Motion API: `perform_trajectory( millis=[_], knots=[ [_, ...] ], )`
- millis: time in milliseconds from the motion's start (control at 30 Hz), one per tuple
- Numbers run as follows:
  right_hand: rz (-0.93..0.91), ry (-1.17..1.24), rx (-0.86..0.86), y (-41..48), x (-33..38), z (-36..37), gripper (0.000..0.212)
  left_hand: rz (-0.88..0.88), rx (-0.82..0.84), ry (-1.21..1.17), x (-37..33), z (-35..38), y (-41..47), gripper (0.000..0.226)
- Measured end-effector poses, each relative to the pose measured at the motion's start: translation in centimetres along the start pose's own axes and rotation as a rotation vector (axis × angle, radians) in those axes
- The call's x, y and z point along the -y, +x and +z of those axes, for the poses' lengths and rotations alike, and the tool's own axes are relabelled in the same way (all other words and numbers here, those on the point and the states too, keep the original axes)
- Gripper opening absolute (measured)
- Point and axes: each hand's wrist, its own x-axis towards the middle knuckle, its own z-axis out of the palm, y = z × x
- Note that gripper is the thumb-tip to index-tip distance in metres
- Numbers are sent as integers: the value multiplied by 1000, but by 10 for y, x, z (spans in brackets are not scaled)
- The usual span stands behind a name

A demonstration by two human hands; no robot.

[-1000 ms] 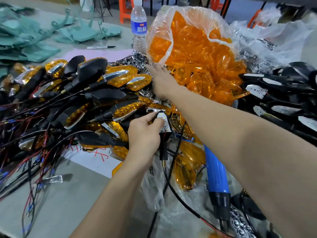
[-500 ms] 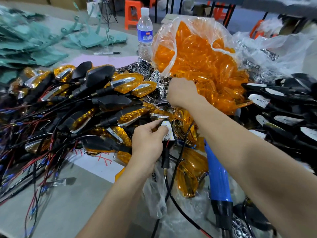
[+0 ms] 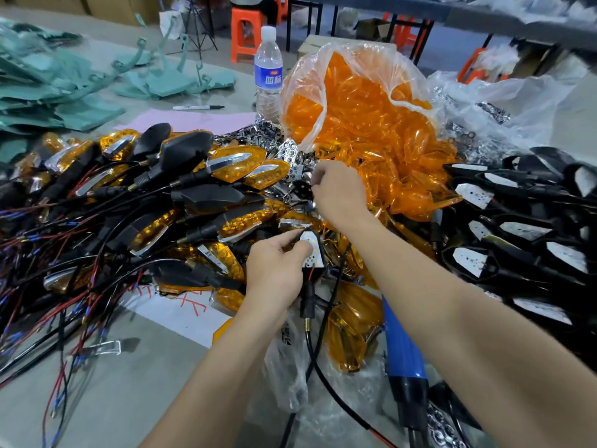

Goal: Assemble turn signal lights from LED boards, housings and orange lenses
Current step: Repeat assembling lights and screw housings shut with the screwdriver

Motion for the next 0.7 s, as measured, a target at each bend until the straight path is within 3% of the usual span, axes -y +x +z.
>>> perform_trajectory(
  millis=[167,300,467,567,700],
  knots=[
    [264,520,-95,-46,-25,-53,18,-25,2,-77,-3,3,-2,56],
    [305,868,55,-108,-31,-80,24,8,10,-92,-2,6,-5,40],
    [274,872,146,-161,-30,-91,44,104,115,-87,-1,14,-14,18],
    [233,722,94,-175,-29,-95,36,133,118,-55,0,19,-22,21],
    [184,752,-59,-182,-35,-106,38,150,118,-26,1,22,-31,31]
  ],
)
